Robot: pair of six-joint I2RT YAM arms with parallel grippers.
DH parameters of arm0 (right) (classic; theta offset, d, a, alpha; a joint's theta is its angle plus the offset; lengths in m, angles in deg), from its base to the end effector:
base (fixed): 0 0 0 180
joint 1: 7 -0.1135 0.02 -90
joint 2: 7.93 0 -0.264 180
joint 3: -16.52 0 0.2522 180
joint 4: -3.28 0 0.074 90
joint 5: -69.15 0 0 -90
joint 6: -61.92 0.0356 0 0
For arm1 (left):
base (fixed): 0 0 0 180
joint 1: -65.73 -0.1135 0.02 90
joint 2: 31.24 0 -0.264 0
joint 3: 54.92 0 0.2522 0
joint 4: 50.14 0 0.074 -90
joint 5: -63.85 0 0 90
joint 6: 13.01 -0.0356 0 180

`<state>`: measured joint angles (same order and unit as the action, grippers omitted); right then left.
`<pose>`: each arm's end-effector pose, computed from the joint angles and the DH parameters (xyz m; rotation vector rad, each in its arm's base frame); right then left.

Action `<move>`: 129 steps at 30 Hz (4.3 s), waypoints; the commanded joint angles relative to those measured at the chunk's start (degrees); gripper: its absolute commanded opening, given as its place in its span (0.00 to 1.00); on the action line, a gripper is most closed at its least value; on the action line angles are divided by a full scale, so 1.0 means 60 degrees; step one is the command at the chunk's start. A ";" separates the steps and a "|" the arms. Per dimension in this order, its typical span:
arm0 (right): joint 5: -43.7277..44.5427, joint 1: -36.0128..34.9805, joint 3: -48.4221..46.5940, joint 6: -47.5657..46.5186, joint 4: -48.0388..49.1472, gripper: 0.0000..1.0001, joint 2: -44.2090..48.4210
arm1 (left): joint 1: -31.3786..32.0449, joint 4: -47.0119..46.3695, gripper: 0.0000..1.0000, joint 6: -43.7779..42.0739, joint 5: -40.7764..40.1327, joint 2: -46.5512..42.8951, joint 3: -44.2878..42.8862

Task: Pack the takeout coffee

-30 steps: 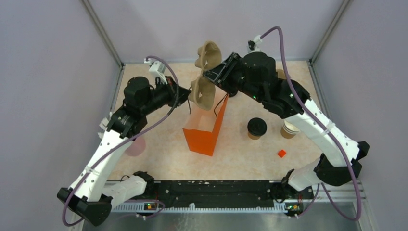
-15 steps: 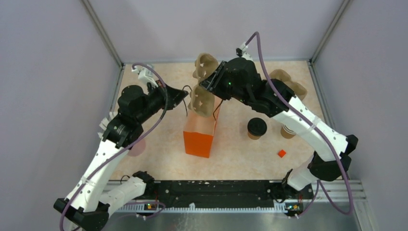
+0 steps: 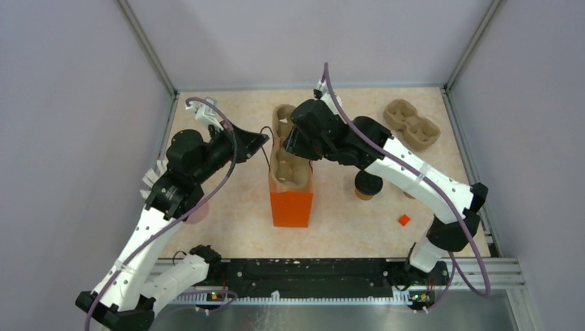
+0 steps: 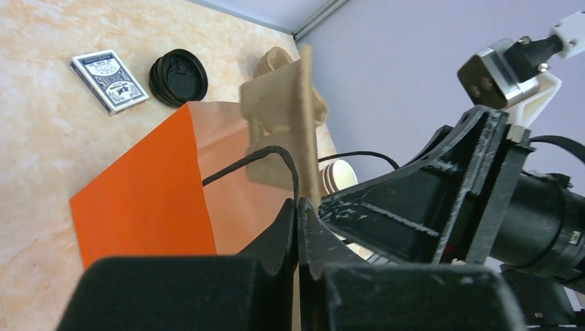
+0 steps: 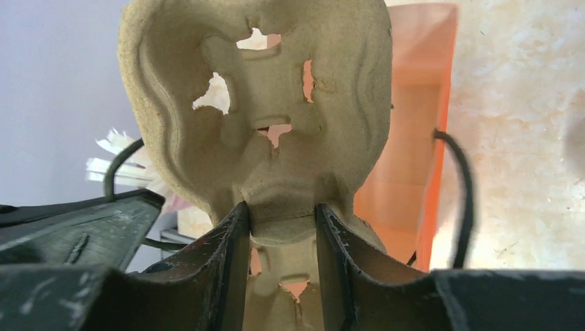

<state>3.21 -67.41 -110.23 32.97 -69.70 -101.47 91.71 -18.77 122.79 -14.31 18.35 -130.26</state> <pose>0.1752 0.2791 0.4470 0.2399 2.2734 0.6931 0.1625 -0.0873 0.4134 -0.1419 1.7873 -1.0985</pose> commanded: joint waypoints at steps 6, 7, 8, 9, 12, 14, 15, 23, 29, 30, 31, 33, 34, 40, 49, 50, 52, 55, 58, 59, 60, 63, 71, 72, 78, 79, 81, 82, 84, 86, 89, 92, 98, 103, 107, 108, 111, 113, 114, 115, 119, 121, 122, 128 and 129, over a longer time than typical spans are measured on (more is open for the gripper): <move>0.1207 -0.0781 -0.1763 -0.0633 -0.1753 0.24 -0.1005 | 0.0010 -0.0259 0.00 -0.0173 0.0584 -0.0434 0.0132; 0.1345 -0.0843 -0.2002 -0.0659 -0.2025 0.24 -0.1153 | 0.0007 -0.0254 0.00 -0.0208 0.0623 -0.0473 0.0161; 0.1465 -0.0901 -0.2184 -0.0664 -0.2259 0.24 -0.1267 | 0.0017 -0.0254 0.00 -0.0244 0.0648 -0.0515 0.0188; 0.1518 -0.0917 -0.2295 -0.0599 -0.2423 0.24 -0.1362 | 0.0006 -0.0230 0.00 -0.0263 0.0658 -0.0572 0.0210; 0.1571 -0.0934 -0.2235 -0.0296 -0.2605 0.24 -0.1432 | 0.0012 -0.0168 0.00 -0.0312 0.0598 -0.0738 0.0257; 0.1605 -0.0936 -0.2131 -0.0078 -0.2719 0.24 -0.1441 | 0.0016 -0.0056 0.00 -0.0368 0.0552 -0.0811 0.0278; 0.1626 -0.0945 -0.2075 -0.0002 -0.2752 0.24 -0.1435 | 0.0010 -0.0006 0.00 -0.0392 0.0560 -0.0837 0.0311; 0.1647 -0.0956 -0.1212 -0.0263 -0.1914 0.23 -0.1256 | 0.0007 0.0104 0.00 -0.0462 0.0629 -0.1150 0.0788; 0.1466 -0.0949 -0.1030 -0.0233 -0.1820 0.24 -0.1373 | 0.0003 0.0106 0.00 -0.0405 0.0653 -0.1208 0.0872; 0.1376 -0.0949 -0.0984 -0.0302 -0.1766 0.24 -0.1393 | 0.0015 0.0125 0.00 -0.0391 0.0657 -0.1228 0.0883; 0.1244 -0.0949 -0.0995 -0.0360 -0.1820 0.24 -0.1440 | 0.0008 0.0147 0.00 -0.0393 0.0663 -0.1232 0.0895; 0.0978 -0.0949 -0.1038 -0.0366 -0.2084 0.23 -0.1563 | 0.0011 0.0183 0.00 -0.0372 0.0629 -0.1252 0.0903; 0.0853 -0.0949 -0.1029 -0.0368 -0.2200 0.23 -0.1589 | 0.0003 0.0186 0.00 -0.0381 0.0610 -0.1261 0.0903; 0.0768 -0.0997 -0.0882 -0.0655 -0.2427 0.24 -0.1664 | 0.0014 0.0264 0.00 -0.0338 0.0515 -0.1342 0.0889; 0.1213 -0.0993 -0.0896 -0.0992 -0.2259 0.24 -0.2138 | 0.0005 0.0570 0.00 -0.0408 0.0418 -0.1532 0.0860; 0.1248 -0.0993 -0.0899 -0.1005 -0.2251 0.24 -0.2212 | 0.0003 0.0591 0.00 -0.0404 0.0441 -0.1532 0.0859; 0.1212 -0.0993 -0.0889 -0.1051 -0.2222 0.24 -0.2343 | 0.0010 0.0642 0.00 -0.0408 0.0418 -0.1566 0.0848; 0.1135 -0.0993 -0.0795 -0.0966 -0.2260 0.24 -0.2468 | 0.0007 0.0716 0.00 -0.0447 0.0433 -0.1592 0.0831; 0.0973 -0.0993 -0.0534 -0.0923 -0.2132 0.24 -0.2382 | 0.0006 0.0802 0.00 -0.0490 0.0426 -0.1589 0.0830; 0.0939 -0.0993 -0.0471 -0.0926 -0.2129 0.24 -0.2347 | 0.0006 0.0827 0.00 -0.0502 0.0418 -0.1596 0.0828; 0.0903 -0.0993 -0.0429 -0.0929 -0.2138 0.24 -0.2323 | 0.0006 0.0830 0.00 -0.0502 0.0403 -0.1596 0.0815; 0.0814 -0.0993 -0.0298 -0.0912 -0.2169 0.24 -0.2237 | 0.0006 0.0818 0.00 -0.0527 0.0390 -0.1596 0.0802; 0.0584 -0.1015 0.0209 -0.0918 -0.1984 0.25 -0.2121 | 0.0010 0.0874 0.02 -0.0526 0.0356 -0.1656 0.0872; 0.0595 -0.1034 0.0259 -0.0911 -0.1964 0.25 -0.2111 | 0.0009 0.0887 0.03 -0.0527 0.0356 -0.1679 0.0885; 0.0537 -0.1051 0.0536 -0.1010 -0.1672 0.28 -0.2157 | 0.0007 0.0911 0.05 -0.0474 0.0392 -0.1702 0.0962; 0.0531 -0.1055 0.0547 -0.0999 -0.1695 0.30 -0.2193 | 0.0010 0.0919 0.06 -0.0473 0.0420 -0.1705 0.0948; 0.0545 -0.1065 0.0529 -0.1002 -0.1706 0.33 -0.2186 | 0.0013 0.0936 0.06 -0.0465 0.0433 -0.1708 0.0933; 0.0574 -0.1062 0.0495 -0.1017 -0.1704 0.35 -0.2167 | 0.0016 0.0948 0.06 -0.0451 0.0436 -0.1715 0.0929; 0.0676 -0.1065 0.0391 -0.1027 -0.1725 0.38 -0.2125 | 0.0014 0.0968 0.07 -0.0454 0.0415 -0.1711 0.0924; 0.0803 -0.1066 0.0248 -0.1098 -0.1699 0.39 -0.2074 | 0.0007 0.1001 0.09 -0.0456 0.0397 -0.1705 0.0933; 0.0911 -0.1066 -0.0010 -0.1296 -0.1555 0.51 -0.1994 | 0.0007 0.1021 0.11 -0.0433 0.0454 -0.1701 0.0945; 0.0932 -0.1066 -0.0021 -0.1537 -0.1180 0.58 -0.1851 | 0.0003 0.1061 0.14 -0.0453 0.0487 -0.1713 0.0940; 0.0997 -0.1081 0.0781 -0.2192 0.0200 0.41 -0.1350 | 0.0004 0.1090 0.14 -0.0451 0.0511 -0.1702 0.0962; 0.1219 -0.1081 0.0779 -0.2261 0.0376 0.39 -0.1344 | 0.0005 0.1101 0.14 -0.0485 0.0477 -0.1712 0.0947; 0.1552 -0.1081 0.0645 -0.2320 0.0207 0.39 -0.1276 | 0.0007 0.1159 0.14 -0.0558 0.0415 -0.1671 0.0928; 0.1575 -0.1081 0.0727 -0.2333 0.0239 0.39 -0.1240 | 0.0008 0.1159 0.14 -0.0560 0.0410 -0.1668 0.0932; 0.1322 -0.1081 0.1255 -0.2538 0.0877 0.40 -0.0992 | 0.0011 0.1191 0.14 -0.0586 0.0401 -0.1665 0.0933; 0.0965 -0.1081 0.1420 -0.2866 0.1455 0.40 -0.0693 | 0.0014 0.1263 0.15 -0.0606 0.0376 -0.1683 0.0876; 0.0667 -0.1081 0.1326 -0.3070 0.1750 0.41 -0.0549 | 0.0007 0.1360 0.16 -0.0606 0.0333 -0.1682 0.0768; 0.0329 -0.1079 0.1067 -0.3341 0.1950 0.41 -0.0470 | 0.0007 0.1459 0.17 -0.0616 0.0282 -0.1675 0.0654; -0.0579 -0.1070 -0.0938 -0.4430 0.2020 0.46 -0.0473 | -0.0005 0.1622 0.23 -0.0724 0.0327 -0.1558 0.0272; -0.0896 -0.1066 -0.1630 -0.4734 0.1900 0.48 -0.0441 | 0.0006 0.1714 0.25 -0.0802 0.0402 -0.1507 0.0171; -0.1130 -0.1066 -0.1767 -0.4905 0.1971 0.49 -0.0349 | 0.0006 0.1790 0.28 -0.0798 0.0424 -0.1486 0.0123; -0.1128 -0.1066 -0.1117 -0.5151 0.3348 0.50 0.0746 | 0.0006 0.3046 0.77 -0.1075 0.0427 -0.1222 -0.0781; -0.1100 -0.1066 -0.0874 -0.5454 0.3739 0.50 0.0961 | 0.0006 0.3272 0.80 -0.1150 0.0406 -0.1184 -0.0962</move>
<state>-2.45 -73.26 -117.88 5.11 -55.82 -100.94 91.71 -4.33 117.94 -12.04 10.15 -130.87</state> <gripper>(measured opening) 0.493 0.750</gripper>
